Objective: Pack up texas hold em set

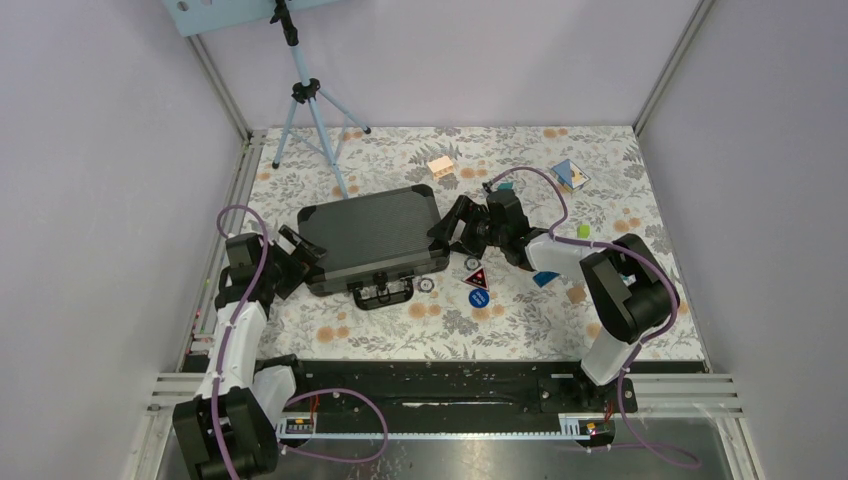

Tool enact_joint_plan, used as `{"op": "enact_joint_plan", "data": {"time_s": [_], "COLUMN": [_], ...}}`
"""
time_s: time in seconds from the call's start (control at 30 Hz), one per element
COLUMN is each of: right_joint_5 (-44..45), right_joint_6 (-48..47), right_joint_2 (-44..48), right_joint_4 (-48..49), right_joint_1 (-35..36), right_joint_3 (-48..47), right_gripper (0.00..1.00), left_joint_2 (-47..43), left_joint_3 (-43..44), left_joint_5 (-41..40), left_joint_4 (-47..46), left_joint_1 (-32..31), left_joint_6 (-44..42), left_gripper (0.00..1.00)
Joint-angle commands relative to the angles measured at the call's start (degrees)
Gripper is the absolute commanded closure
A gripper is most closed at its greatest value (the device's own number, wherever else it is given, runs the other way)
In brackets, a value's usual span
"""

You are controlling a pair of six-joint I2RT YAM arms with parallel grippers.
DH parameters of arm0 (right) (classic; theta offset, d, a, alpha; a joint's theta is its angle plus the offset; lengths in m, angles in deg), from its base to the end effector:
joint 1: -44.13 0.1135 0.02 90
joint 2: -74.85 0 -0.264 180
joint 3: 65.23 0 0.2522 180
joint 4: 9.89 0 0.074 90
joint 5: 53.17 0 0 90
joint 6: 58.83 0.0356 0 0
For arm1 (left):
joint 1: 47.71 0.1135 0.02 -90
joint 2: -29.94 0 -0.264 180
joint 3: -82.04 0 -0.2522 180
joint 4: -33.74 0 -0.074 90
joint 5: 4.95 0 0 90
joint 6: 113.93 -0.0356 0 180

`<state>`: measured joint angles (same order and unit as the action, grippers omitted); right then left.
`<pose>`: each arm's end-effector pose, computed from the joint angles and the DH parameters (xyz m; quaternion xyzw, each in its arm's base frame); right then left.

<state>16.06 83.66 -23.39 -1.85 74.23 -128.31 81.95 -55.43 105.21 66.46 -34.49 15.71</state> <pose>0.3047 0.1912 0.1806 0.0707 0.8415 0.4541 0.2840 0.1837 0.0306 0.2079 -0.3372 0.8376 -0.2469 0.3518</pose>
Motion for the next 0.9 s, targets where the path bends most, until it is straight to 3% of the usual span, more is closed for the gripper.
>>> {"op": "enact_joint_plan", "data": {"time_s": [0.0,0.87], "right_joint_5": [-2.38,-4.07], "right_joint_6": [1.46,3.76], "right_joint_2": [-0.12,5.78], "right_joint_4": [3.64,-0.38], "right_joint_1": [0.34,4.02], "right_joint_3": [-0.97,-5.07], "right_gripper": [0.10,0.14], "left_joint_2": [-0.69,-0.88], "left_joint_3": [2.15,5.42], "left_joint_5": [1.60,17.08], "left_joint_4": [1.01,-3.87], "left_joint_1": [0.23,0.12], "left_joint_6": [-1.03,-0.70], "left_gripper": [0.01,0.01]}}
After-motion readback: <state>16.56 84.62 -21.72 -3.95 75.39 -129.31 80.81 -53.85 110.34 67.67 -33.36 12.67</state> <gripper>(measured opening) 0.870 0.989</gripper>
